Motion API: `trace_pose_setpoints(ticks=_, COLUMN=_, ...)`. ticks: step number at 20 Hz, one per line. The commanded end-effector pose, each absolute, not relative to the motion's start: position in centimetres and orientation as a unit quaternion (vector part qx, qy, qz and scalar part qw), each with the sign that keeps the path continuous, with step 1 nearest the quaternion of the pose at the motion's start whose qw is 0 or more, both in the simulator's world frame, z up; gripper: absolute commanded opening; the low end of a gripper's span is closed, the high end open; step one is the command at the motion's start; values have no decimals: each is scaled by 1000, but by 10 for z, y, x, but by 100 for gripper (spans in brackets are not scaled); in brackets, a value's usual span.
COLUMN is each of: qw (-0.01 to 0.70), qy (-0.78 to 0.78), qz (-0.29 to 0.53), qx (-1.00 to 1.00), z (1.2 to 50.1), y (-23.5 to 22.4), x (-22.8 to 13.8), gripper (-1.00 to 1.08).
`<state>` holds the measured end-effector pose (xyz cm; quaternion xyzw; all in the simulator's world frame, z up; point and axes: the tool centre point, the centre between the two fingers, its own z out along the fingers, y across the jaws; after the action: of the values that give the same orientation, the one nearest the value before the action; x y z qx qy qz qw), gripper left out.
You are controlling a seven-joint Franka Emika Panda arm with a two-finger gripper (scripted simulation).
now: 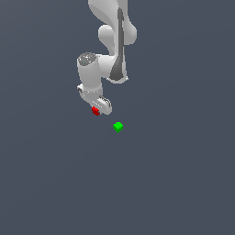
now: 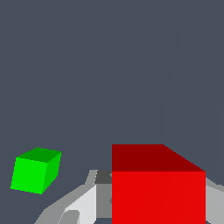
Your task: Stack the red cube on top of the green cube.
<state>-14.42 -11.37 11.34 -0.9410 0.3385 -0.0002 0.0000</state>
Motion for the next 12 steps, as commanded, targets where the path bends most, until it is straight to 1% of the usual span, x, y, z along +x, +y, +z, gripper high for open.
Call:
trace_pose_setpoints(ticks=1, qw=0, qy=338, qz=0, qx=-941, z=119, y=-114, x=-144, gripper=-100)
trace_pose_setpoints(ticks=7, qw=0, qy=338, qz=0, qx=-941, z=117, y=-110, x=-143, gripper=-100)
trace_pose_setpoints(ticks=12, qw=0, qy=338, qz=0, qx=-941, z=108, y=-91, x=-135, gripper=-100)
